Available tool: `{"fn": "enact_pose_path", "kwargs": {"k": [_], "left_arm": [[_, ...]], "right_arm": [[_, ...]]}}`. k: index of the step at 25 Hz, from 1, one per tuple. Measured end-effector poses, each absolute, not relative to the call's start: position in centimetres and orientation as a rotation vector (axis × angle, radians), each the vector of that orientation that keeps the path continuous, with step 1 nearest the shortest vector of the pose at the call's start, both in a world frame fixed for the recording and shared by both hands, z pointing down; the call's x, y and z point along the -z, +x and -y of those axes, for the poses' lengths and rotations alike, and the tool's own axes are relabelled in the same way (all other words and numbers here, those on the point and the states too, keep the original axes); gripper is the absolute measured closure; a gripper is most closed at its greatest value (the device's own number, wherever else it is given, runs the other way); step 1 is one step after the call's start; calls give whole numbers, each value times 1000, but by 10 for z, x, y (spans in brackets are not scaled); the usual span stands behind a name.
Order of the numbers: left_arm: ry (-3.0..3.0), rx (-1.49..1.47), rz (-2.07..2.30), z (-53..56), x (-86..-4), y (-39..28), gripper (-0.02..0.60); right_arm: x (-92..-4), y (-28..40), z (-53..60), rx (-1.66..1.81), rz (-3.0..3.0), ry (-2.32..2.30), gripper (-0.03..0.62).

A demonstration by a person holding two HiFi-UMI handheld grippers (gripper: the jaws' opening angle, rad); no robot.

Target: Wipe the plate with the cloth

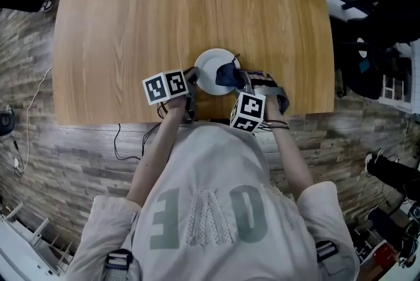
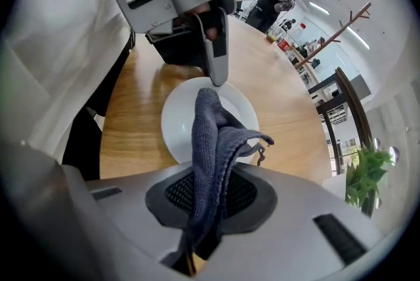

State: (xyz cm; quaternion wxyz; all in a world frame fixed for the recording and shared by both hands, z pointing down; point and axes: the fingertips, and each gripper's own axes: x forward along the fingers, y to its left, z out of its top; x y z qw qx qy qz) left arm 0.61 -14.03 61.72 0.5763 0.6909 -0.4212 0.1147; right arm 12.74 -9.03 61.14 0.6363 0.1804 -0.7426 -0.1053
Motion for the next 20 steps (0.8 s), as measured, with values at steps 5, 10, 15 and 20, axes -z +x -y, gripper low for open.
{"fn": "enact_pose_path", "kwargs": {"k": [5, 10, 15, 20], "left_arm": [[1625, -273, 999, 141, -617, 6, 541], [1623, -272, 999, 141, -617, 6, 541], [1622, -275, 978, 140, -618, 8, 541], [1622, -271, 976, 140, -617, 9, 541]], "right_arm": [[-609, 119, 58, 200, 1731, 361, 537], [-609, 116, 48, 167, 1756, 343, 537], [-590, 117, 90, 181, 1799, 453, 537], [-594, 112, 150, 263, 1743, 498, 537]]}}
